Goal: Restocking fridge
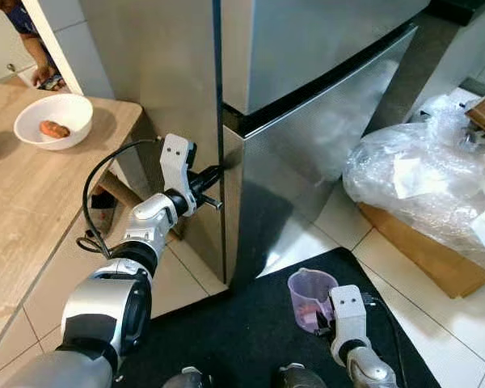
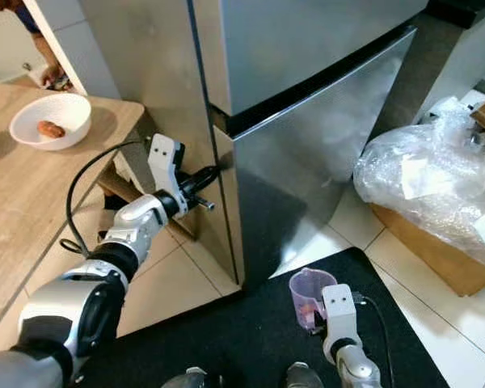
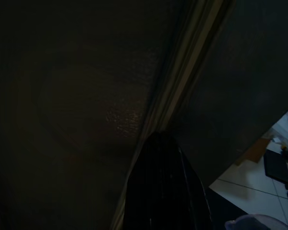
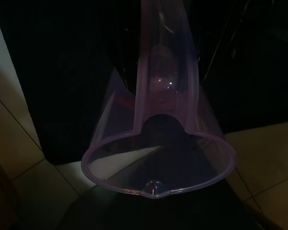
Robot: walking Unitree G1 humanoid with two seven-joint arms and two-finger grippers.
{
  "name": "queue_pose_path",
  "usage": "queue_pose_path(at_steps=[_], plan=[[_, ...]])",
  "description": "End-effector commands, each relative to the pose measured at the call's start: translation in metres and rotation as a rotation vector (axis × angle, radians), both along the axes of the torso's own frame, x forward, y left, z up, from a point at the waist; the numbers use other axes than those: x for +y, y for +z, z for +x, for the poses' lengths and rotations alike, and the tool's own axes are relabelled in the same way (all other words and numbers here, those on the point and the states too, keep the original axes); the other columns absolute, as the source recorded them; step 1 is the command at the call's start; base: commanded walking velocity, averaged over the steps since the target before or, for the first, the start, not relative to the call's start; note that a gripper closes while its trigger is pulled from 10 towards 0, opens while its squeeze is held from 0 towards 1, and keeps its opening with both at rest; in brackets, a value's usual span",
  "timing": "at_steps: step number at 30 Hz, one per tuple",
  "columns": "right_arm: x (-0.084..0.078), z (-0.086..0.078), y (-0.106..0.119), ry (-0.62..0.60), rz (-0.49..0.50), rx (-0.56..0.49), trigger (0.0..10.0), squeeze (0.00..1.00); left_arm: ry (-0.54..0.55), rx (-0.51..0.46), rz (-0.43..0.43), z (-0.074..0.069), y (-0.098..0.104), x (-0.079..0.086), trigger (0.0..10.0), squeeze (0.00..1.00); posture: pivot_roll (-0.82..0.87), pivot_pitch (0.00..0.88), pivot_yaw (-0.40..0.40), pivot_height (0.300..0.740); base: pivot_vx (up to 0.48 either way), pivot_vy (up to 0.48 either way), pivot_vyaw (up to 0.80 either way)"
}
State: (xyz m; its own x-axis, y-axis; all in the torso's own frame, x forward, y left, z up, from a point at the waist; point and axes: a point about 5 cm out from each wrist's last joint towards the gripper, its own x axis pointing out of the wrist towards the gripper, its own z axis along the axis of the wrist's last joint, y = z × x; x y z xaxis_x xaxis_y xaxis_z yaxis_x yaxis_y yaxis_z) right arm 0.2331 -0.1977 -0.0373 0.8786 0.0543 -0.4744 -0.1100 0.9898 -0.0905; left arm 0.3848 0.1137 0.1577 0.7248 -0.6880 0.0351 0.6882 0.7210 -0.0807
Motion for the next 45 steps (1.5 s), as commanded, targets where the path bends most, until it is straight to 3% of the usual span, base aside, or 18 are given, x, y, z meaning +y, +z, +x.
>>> queue_pose_path(at_steps=[1,10,15,25,26,27,29,31,32,45], plan=[[-0.001,-0.006,-0.003,-0.013,0.003,0.008,10.0,0.0,-0.11,0.032,0.015,-0.007,-0.009,-0.016,10.0,0.0,-0.17,0.192,0.046,0.74,0.0,0.0,0.0],[-0.003,-0.007,-0.004,-0.009,-0.003,0.009,10.0,0.0,-0.17,0.035,0.002,-0.009,-0.008,-0.016,10.0,0.0,-0.17,0.185,0.045,0.74,0.0,0.0,0.0],[-0.003,-0.007,-0.003,-0.006,-0.006,0.01,10.0,0.0,-0.143,0.036,0.029,-0.008,-0.01,-0.016,10.0,0.0,-0.17,0.178,0.042,0.74,0.0,0.0,0.0],[-0.003,-0.006,-0.003,-0.01,-0.006,0.002,10.0,0.0,-0.007,-0.018,0.108,0.001,0.0,-0.013,10.0,0.0,-0.18,0.179,0.053,0.74,0.0,0.0,0.0],[-0.004,-0.007,-0.003,-0.011,-0.006,0.002,10.0,0.0,0.008,-0.026,0.165,0.002,-0.001,-0.011,10.0,0.0,-0.18,0.178,0.053,0.74,0.0,0.0,0.0],[-0.004,-0.007,-0.003,-0.011,-0.006,0.002,10.0,0.0,0.008,-0.026,0.165,0.002,-0.001,-0.011,10.0,0.0,-0.18,0.178,0.053,0.74,0.0,0.0,0.0],[-0.005,-0.009,-0.004,-0.013,-0.007,0.006,10.0,0.0,-0.001,-0.05,0.307,0.0,-0.007,-0.005,10.0,0.0,-0.18,0.178,0.05,0.74,0.0,0.0,0.0],[-0.005,-0.01,-0.005,-0.011,-0.008,0.009,10.0,0.0,0.028,-0.059,0.362,0.001,-0.008,-0.001,10.0,0.0,-0.17,0.177,0.047,0.74,0.0,0.0,0.0],[-0.005,-0.01,-0.005,-0.008,-0.008,0.012,10.0,0.0,0.098,-0.07,0.408,0.004,-0.008,0.005,10.0,0.0,-0.17,0.179,0.045,0.74,0.0,0.0,0.0],[-0.004,-0.008,-0.003,-0.004,-0.009,0.002,10.0,0.0,0.334,-0.148,0.4,0.016,0.012,0.011,10.0,0.0,-0.18,0.192,0.05,0.74,0.0,0.0,0.0]])
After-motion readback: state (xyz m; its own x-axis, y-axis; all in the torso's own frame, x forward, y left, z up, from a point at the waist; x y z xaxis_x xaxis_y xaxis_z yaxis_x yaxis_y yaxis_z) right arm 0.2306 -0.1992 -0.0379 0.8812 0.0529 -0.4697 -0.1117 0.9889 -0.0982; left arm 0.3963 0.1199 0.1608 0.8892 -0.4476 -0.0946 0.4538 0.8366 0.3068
